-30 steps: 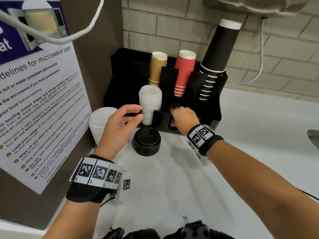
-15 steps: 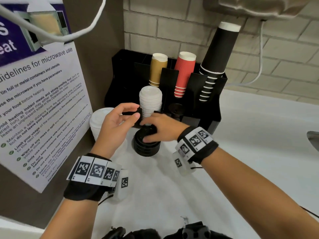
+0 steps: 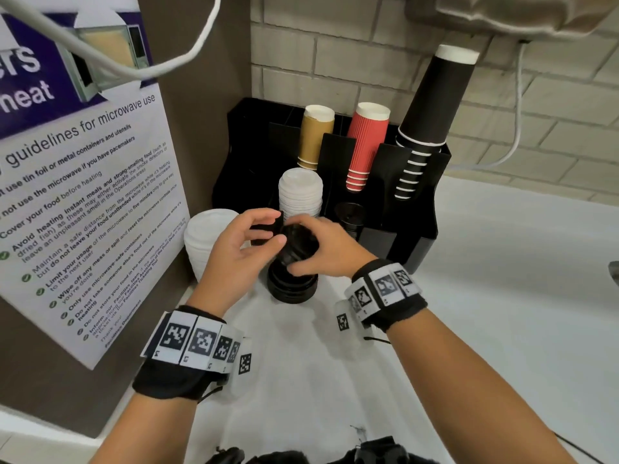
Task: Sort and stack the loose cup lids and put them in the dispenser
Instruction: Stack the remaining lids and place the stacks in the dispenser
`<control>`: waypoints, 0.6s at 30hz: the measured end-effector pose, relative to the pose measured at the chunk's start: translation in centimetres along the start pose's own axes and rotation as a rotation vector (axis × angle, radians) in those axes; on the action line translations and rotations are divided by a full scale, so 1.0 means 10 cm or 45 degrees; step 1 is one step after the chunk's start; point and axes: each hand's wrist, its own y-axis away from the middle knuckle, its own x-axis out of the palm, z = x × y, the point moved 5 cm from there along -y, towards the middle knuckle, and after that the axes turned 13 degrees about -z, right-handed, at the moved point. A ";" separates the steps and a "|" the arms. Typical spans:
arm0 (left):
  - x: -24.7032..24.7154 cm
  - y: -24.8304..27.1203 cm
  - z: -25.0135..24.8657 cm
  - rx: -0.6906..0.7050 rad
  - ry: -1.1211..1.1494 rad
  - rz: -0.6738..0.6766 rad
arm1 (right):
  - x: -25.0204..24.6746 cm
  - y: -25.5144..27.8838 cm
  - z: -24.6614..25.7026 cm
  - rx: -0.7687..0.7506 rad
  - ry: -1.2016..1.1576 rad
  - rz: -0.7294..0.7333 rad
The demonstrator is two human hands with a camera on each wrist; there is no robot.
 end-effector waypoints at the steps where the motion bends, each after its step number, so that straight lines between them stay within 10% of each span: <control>1: 0.03 0.02 0.02 -0.002 -0.020 0.031 | -0.09 0.02 0.03 -0.002 -0.154 -0.064; 18: 0.37 0.10 -0.01 -0.041 0.279 0.228 | -0.53 0.38 0.19 0.154 -0.878 -0.006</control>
